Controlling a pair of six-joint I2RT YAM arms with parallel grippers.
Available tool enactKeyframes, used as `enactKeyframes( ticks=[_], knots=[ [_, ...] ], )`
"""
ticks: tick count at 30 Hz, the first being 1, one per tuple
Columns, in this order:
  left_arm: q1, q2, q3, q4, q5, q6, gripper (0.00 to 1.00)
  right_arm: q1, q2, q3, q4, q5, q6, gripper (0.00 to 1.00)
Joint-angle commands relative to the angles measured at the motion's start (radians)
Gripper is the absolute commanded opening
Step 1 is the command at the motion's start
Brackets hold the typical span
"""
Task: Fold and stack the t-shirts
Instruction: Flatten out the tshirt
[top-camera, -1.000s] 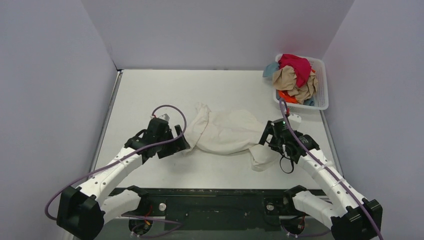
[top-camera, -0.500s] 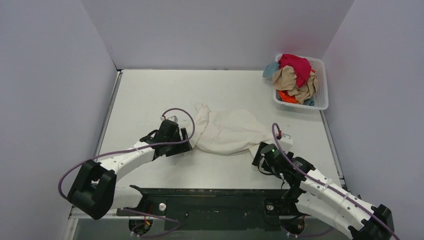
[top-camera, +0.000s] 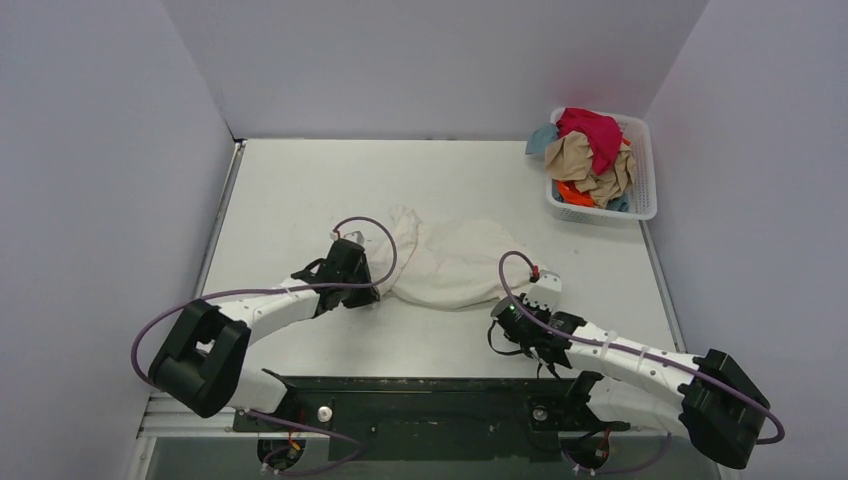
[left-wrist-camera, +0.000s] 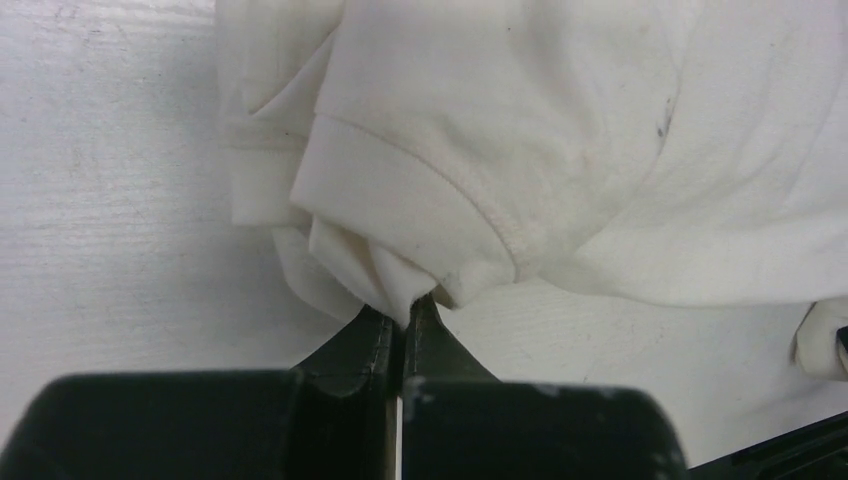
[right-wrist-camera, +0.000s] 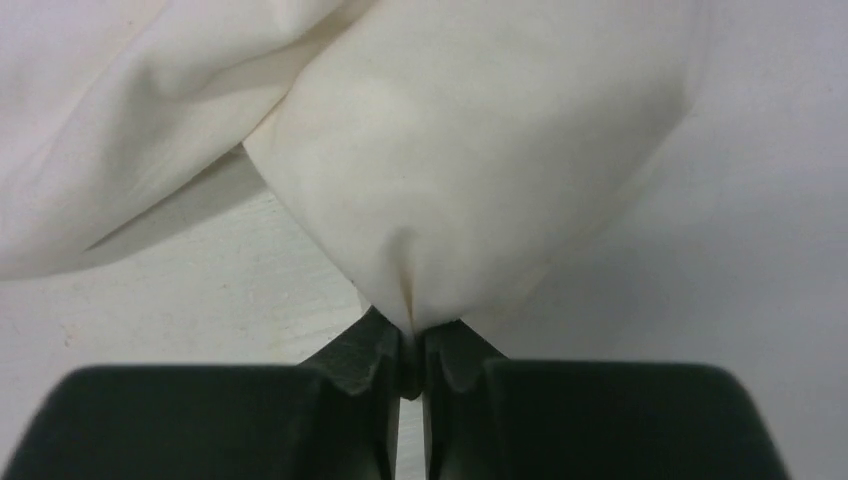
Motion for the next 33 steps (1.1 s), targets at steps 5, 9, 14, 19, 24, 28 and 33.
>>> enactKeyframes(
  ticks=[5,9,14,19,24,28,33],
  knots=[
    [-0.004,-0.391,0.114,-0.145,-0.117,-0.021,0.00,-0.006,-0.140,0.323,-0.426,0.139,-0.028,0.00],
    [-0.001,-0.587,0.235,-0.275,-0.235,-0.030,0.00,-0.055,-0.210,0.533,-0.604,0.102,-0.114,0.00],
    [-0.001,-0.676,0.458,-0.416,-0.344,-0.003,0.00,-0.136,-0.250,0.750,-0.650,-0.034,-0.267,0.00],
    [-0.002,-0.723,0.622,-0.456,-0.398,0.023,0.00,-0.155,-0.231,0.983,-0.676,-0.079,-0.354,0.00],
    [-0.001,-0.767,0.731,-0.504,-0.461,0.055,0.00,-0.154,-0.215,1.156,-0.702,-0.157,-0.431,0.00],
    [-0.001,-0.787,0.797,-0.517,-0.477,0.076,0.00,-0.154,-0.229,1.231,-0.702,-0.209,-0.454,0.00],
    [-0.002,-0.797,0.798,-0.515,-0.460,0.076,0.00,-0.154,-0.259,1.206,-0.708,-0.240,-0.427,0.00]
  ],
)
